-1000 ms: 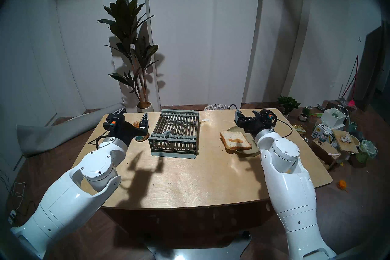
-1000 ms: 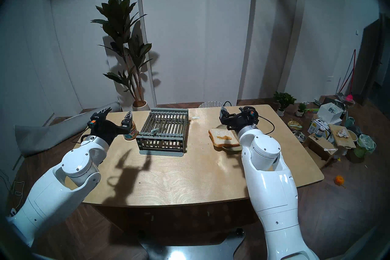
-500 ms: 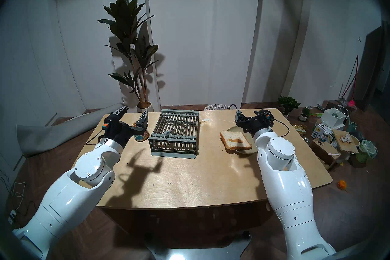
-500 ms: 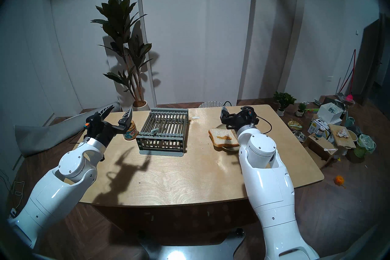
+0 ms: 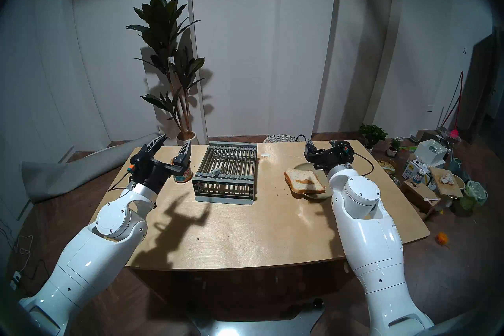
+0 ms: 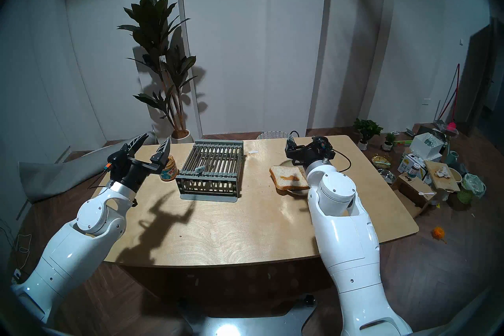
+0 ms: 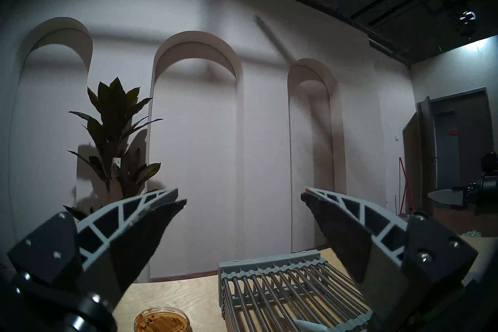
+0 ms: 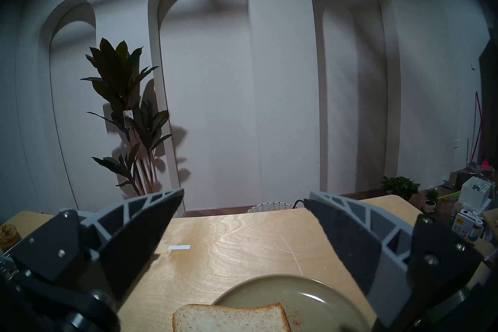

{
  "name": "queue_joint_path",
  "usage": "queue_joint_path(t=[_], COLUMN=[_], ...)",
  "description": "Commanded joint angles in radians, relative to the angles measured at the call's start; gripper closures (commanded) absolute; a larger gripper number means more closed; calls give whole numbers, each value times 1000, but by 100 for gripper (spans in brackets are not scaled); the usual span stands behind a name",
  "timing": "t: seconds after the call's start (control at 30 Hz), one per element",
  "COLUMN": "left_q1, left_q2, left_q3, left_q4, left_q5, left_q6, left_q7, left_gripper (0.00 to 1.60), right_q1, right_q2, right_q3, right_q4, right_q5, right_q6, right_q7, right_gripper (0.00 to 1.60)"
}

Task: Spread peanut butter over the slice of bread with the knife

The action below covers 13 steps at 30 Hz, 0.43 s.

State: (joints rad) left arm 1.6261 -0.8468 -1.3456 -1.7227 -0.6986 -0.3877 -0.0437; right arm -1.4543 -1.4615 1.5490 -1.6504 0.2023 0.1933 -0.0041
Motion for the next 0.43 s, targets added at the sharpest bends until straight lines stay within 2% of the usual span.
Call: queue_joint_path(t=[0.0, 0.03, 0.17, 0.4], left_q1=[-33, -42, -44, -45], left_q2=[32, 29, 27, 24], left_q3=[-5, 2, 0, -1], left_q4=[-61, -68, -82, -88], left_q5=[3, 25, 28, 33], left_q6=[121, 147, 191, 212], left_q7=[57, 97, 119, 130], left_gripper=[0, 0, 0, 0], right_q1=[12, 12, 12, 12], right_q2=[11, 11, 11, 12], right_q3=[-1, 0, 0, 0], right_q4=[-29, -29, -29, -29], right_q5=[0, 0, 1, 1], right_q6=[1, 2, 3, 3], right_q7=[14, 15, 17, 19], right_gripper=[0, 0, 0, 0])
